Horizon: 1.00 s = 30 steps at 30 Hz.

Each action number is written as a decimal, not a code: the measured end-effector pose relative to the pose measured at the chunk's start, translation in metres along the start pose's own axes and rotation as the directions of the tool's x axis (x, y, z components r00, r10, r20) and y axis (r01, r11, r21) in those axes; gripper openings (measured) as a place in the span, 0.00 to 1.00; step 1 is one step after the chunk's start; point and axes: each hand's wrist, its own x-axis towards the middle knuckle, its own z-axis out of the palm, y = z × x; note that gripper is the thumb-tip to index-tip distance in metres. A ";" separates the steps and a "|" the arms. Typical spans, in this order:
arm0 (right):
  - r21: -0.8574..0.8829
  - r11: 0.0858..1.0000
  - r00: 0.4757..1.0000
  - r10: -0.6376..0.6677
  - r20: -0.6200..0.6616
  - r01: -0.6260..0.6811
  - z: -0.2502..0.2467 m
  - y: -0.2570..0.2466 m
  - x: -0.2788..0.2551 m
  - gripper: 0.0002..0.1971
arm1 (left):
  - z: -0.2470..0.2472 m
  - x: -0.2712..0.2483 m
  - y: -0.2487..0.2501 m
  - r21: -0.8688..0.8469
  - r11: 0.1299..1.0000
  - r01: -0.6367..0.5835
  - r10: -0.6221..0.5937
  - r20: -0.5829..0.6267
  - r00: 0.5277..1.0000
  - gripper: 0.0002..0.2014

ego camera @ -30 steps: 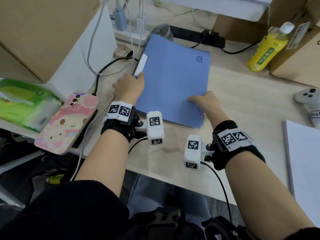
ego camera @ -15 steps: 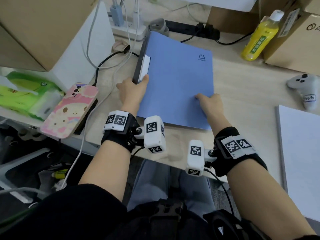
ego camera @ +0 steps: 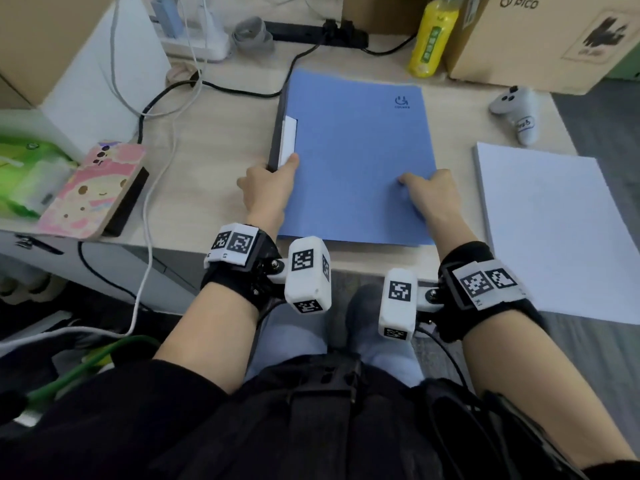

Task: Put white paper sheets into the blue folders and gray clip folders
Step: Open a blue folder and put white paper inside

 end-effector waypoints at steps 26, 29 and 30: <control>-0.293 0.955 0.998 0.035 -0.048 -0.047 -0.062 0.045 -0.007 0.19 | 0.056 -0.056 0.005 0.552 0.830 -0.075 -0.038 0.190 0.981 0.30; -0.309 0.951 0.996 -0.016 -0.084 -0.011 -0.062 0.042 -0.007 0.18 | 0.053 -0.051 0.010 0.563 0.820 -0.102 -0.020 0.207 0.978 0.30; -0.313 0.950 0.995 -0.033 -0.091 0.003 -0.062 0.041 -0.007 0.17 | 0.052 -0.049 0.013 0.546 0.828 -0.127 0.018 0.200 0.980 0.29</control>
